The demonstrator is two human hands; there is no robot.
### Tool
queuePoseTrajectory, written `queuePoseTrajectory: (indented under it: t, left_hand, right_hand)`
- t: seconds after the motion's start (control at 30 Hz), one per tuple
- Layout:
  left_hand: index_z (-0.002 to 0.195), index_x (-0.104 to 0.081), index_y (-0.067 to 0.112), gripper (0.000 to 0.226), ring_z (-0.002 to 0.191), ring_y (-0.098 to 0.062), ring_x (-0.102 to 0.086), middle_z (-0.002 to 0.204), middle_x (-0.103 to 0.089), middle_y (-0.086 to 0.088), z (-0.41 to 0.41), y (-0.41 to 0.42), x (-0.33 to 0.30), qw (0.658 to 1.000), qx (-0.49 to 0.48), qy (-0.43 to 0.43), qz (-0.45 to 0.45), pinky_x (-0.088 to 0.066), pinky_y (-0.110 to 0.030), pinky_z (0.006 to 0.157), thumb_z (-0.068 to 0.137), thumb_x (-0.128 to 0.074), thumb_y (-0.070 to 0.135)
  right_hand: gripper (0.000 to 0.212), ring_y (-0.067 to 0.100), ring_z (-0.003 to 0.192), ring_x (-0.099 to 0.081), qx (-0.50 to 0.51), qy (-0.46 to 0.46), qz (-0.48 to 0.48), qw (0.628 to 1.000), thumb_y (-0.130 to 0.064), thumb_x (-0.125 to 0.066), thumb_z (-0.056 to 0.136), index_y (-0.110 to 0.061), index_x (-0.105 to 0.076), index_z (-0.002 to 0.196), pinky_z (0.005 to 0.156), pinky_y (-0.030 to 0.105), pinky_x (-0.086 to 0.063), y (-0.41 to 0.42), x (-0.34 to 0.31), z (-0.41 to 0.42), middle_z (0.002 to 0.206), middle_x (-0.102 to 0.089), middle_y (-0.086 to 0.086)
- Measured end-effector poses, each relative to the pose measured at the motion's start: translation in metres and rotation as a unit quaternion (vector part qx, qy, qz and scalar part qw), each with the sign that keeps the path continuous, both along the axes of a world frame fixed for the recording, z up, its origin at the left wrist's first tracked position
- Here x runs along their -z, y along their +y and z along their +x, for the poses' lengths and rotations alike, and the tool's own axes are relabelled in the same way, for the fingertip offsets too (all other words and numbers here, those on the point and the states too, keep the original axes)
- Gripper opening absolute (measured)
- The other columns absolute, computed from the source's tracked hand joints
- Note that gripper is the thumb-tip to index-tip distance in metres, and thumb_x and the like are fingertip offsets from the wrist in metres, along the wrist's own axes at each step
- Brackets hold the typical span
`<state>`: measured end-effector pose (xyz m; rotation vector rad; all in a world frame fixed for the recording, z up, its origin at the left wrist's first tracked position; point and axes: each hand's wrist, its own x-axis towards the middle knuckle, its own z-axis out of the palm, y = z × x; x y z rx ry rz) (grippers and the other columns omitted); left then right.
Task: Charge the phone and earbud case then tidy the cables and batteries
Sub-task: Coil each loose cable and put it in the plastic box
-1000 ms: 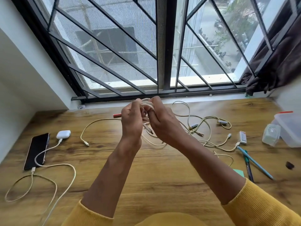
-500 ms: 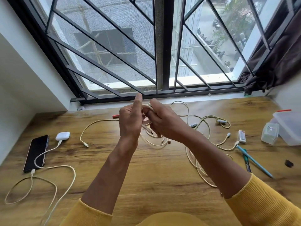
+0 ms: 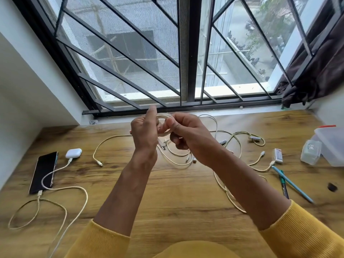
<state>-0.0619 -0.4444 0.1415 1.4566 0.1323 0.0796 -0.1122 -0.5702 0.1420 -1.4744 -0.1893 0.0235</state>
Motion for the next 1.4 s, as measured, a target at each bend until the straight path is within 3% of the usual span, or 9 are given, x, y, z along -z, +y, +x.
queuePoseTrajectory:
  t: [0.2,0.5,0.7,0.8,0.9,1.0,1.1,1.3,1.4]
  left_hand:
    - [0.058,-0.041,0.013,0.054,0.035,-0.015,-0.041,0.042,-0.042,0.001,0.003,0.0,-0.009,0.995,0.04,0.048,-0.079,-0.038,-0.024,0.045,0.108,-0.054,0.027]
    - [0.058,-0.048,0.013,0.05,0.048,-0.019,-0.042,0.049,-0.045,-0.002,-0.002,0.009,-0.012,0.989,0.093,0.043,-0.109,-0.04,-0.028,0.053,0.098,-0.068,0.035]
    - [0.054,-0.047,0.022,0.051,0.048,-0.014,-0.037,0.05,-0.042,0.003,0.001,0.017,-0.011,0.996,0.057,-0.013,-0.072,-0.034,-0.027,0.051,0.102,-0.062,0.016]
    - [0.055,-0.048,0.022,0.05,0.046,-0.012,-0.036,0.049,-0.042,0.006,0.003,0.025,-0.009,0.995,0.058,-0.011,-0.08,-0.032,-0.026,0.05,0.102,-0.063,0.016]
    - [0.06,-0.048,0.022,0.046,0.047,-0.012,-0.035,0.05,-0.041,0.005,0.0,0.028,-0.009,0.992,0.083,-0.005,-0.092,-0.032,-0.026,0.05,0.103,-0.062,0.016]
    - [0.054,-0.052,0.021,0.052,0.049,-0.014,-0.039,0.051,-0.044,0.001,-0.003,0.028,-0.008,0.99,0.118,-0.008,-0.075,-0.036,-0.027,0.051,0.105,-0.06,0.018]
    - [0.051,-0.044,0.022,0.06,0.045,-0.014,-0.033,0.047,-0.04,0.003,-0.002,0.03,-0.002,0.995,0.086,-0.044,0.024,-0.03,-0.029,0.05,0.109,-0.057,0.027]
    - [0.054,-0.033,0.011,0.069,0.044,-0.02,-0.031,0.045,-0.036,0.0,-0.001,0.038,0.02,0.94,0.004,-0.172,0.296,-0.029,-0.04,0.049,0.109,-0.043,0.051]
    - [0.052,-0.032,0.015,0.068,0.043,-0.02,-0.036,0.044,-0.036,0.004,-0.002,0.035,0.024,0.903,-0.068,-0.193,0.378,-0.028,-0.038,0.051,0.111,-0.039,0.048]
  right_hand:
    - [0.034,0.01,0.05,-0.035,-0.036,0.078,0.158,0.984,-0.026,-0.039,0.115,-0.006,-0.058,0.095,0.048,0.026,-0.024,0.012,-0.004,0.0,0.08,-0.054,0.003]
    - [0.03,0.011,0.057,-0.028,-0.063,0.077,0.072,0.992,-0.028,-0.043,0.114,-0.01,-0.06,0.098,0.054,0.034,-0.012,0.005,-0.006,0.007,0.079,-0.051,-0.003]
    - [0.023,0.013,0.06,-0.051,0.011,0.114,0.107,0.988,-0.018,-0.064,0.104,0.0,-0.072,0.115,0.05,0.025,-0.037,0.009,-0.007,0.0,0.095,-0.069,0.008]
    - [0.023,0.012,0.071,-0.062,0.134,0.075,0.025,0.988,-0.013,-0.071,0.098,-0.01,-0.071,0.121,0.055,0.027,-0.045,0.007,-0.004,0.001,0.112,-0.069,0.006]
    - [0.035,0.01,0.109,-0.065,0.148,0.023,-0.136,0.979,-0.021,-0.073,0.097,-0.035,-0.068,0.128,0.076,0.027,-0.053,0.005,-0.001,0.006,0.135,-0.06,-0.006]
    - [0.021,0.005,0.114,-0.064,0.123,-0.021,-0.219,0.968,-0.036,-0.076,0.096,-0.034,-0.077,0.117,0.088,0.038,-0.057,0.003,-0.002,0.011,0.118,-0.073,-0.017]
    - [0.015,0.005,0.099,-0.066,0.135,-0.046,-0.267,0.953,-0.042,-0.077,0.094,-0.034,-0.082,0.106,0.083,0.04,-0.058,-0.005,-0.004,0.013,0.103,-0.073,-0.015]
    - [0.014,-0.003,0.061,-0.051,0.081,-0.026,-0.303,0.949,-0.031,-0.078,0.095,-0.022,-0.085,0.103,0.06,0.015,-0.035,-0.011,-0.019,0.013,0.069,-0.062,-0.015]
    - [0.014,0.012,0.062,-0.049,0.025,0.023,-0.256,0.966,-0.023,-0.076,0.097,-0.013,-0.084,0.102,0.058,0.025,-0.04,-0.008,-0.027,0.011,0.071,-0.069,0.015]
